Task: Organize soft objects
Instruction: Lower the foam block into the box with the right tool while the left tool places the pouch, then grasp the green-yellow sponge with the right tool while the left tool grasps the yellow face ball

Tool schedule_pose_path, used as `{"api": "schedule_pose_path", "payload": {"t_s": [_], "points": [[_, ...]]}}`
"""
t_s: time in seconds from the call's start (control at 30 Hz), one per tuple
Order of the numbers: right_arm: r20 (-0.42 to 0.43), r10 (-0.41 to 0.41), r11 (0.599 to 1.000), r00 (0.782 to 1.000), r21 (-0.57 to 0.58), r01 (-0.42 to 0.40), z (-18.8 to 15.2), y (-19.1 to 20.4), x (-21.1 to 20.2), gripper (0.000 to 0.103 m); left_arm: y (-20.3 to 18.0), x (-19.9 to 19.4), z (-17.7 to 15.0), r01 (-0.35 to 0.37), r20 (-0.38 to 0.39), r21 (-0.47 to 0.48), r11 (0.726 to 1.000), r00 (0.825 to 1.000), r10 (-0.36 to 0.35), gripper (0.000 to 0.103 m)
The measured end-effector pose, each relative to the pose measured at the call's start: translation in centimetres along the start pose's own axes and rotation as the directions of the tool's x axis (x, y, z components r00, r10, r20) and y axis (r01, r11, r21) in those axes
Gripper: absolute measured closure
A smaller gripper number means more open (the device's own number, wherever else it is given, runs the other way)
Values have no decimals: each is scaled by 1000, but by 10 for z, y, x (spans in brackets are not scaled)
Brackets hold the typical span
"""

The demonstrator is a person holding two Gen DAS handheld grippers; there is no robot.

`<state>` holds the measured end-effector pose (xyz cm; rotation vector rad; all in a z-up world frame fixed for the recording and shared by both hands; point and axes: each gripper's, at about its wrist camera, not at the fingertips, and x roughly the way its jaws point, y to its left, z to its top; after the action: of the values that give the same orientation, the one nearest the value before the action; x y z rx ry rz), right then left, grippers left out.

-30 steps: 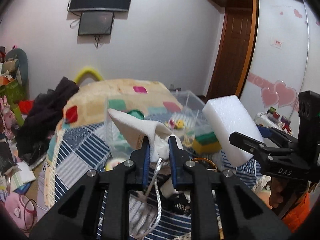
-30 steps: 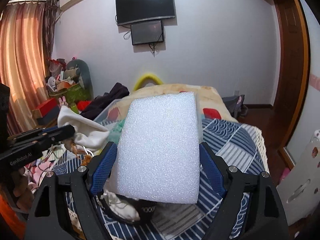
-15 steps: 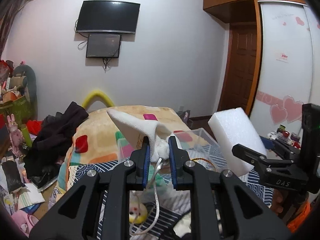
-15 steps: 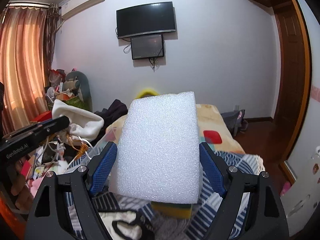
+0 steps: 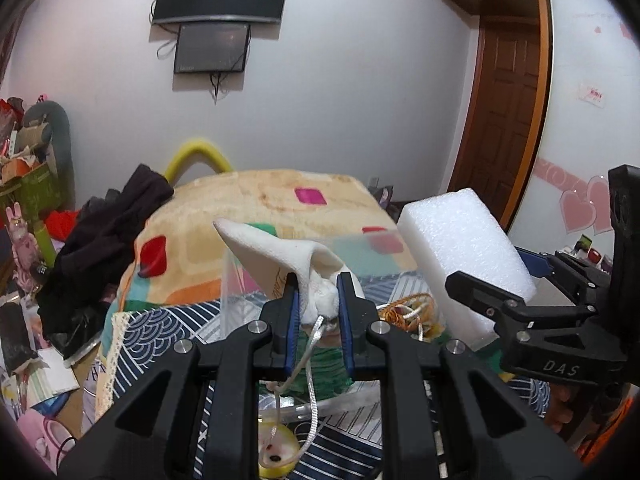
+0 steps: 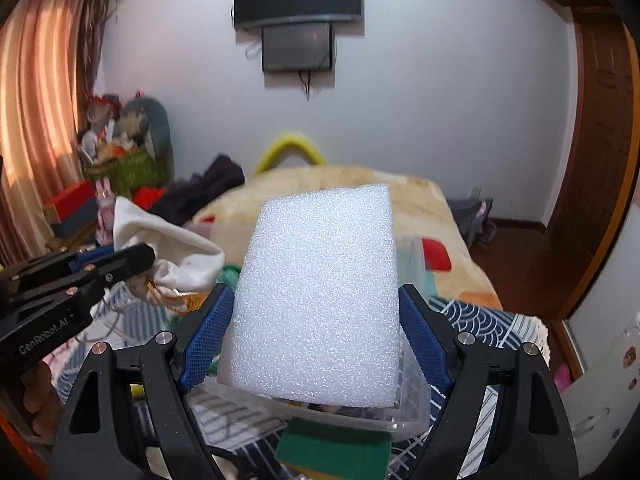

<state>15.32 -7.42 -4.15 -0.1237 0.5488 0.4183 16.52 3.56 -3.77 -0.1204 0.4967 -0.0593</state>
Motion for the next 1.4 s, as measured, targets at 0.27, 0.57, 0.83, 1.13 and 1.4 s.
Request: {"api": "schedule_pose_path", "payload": {"t_s": [0.27,0.57,0.83,1.13,1.4], "points": [[-85,14,1000,996,2,-14,-7,-6,14,22,3,37,-14,0,-98,-1,1000,995,0,86],[-126,-23,999,992,-39,19,-4,-2,24,21,6,55,-26,3,-171,-26,1000,985,-7,84],[-114,-12,1000,993,-30,9,1,-4,14,13,2,51,-29,-5,-187,-5,1000,982,4,73],[-29,-10,999,1000,-33,10,10,1,-16,7,5,20,-22,-1,-140,-10,1000,990,-1,46],[69,-9,1000,998,-18,10,10,3,-44,2,1,-23,-14,-19,-51,11,1000,999,19,28]]}}
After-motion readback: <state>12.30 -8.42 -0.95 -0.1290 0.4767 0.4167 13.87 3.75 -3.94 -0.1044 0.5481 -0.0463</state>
